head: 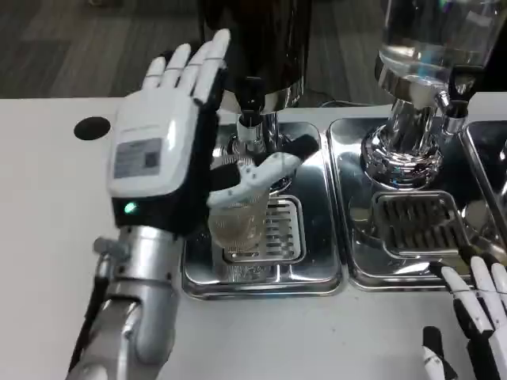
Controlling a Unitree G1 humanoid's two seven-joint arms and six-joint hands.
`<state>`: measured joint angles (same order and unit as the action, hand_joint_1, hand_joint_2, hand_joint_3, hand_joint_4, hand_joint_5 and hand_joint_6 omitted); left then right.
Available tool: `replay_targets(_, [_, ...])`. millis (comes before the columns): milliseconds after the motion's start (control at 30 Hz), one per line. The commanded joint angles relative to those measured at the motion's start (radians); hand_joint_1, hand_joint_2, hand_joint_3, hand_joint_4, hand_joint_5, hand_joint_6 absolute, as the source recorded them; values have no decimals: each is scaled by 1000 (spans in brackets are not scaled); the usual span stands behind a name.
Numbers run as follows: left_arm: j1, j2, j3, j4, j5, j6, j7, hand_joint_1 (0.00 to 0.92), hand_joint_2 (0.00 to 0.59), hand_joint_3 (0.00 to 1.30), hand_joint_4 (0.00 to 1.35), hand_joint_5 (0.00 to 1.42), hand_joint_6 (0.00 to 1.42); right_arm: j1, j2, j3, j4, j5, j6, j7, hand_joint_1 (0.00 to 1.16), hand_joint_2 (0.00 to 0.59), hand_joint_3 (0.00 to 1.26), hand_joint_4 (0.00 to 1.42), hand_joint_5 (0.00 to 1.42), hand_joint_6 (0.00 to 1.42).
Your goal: Grasp the cup under the faucet to collect the drink, then remove the cup.
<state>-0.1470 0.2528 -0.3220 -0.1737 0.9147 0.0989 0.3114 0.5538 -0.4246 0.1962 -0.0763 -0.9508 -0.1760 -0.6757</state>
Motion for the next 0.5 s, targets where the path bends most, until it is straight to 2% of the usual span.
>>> replay_targets(33, [-57,-9,-25,21,42,43,-93,0,42,113,0,87,79,13,2,-13,-19,-4,2,-14,246,496,147,0,0,0])
replay_targets(167, [-65,-20,-38,35,58,57,-122,0,41,167,12,153,133,18,1,-21,-16,4,-3,-16,246,496,147,0,0,0])
replay_targets(233, [-46,-17,-43,27,63,54,-114,0,41,211,90,229,185,20,3,-22,-12,4,-5,-16,246,496,147,0,0,0])
replay_targets(333, [-6,-9,-45,9,72,38,-72,0,50,341,290,410,326,14,5,-17,-8,3,-4,-10,246,496,147,0,0,0])
replay_targets(500, [31,1,-33,-3,78,15,-27,0,50,435,402,505,414,3,10,-6,-6,-5,0,-4,246,496,147,0,0,0])
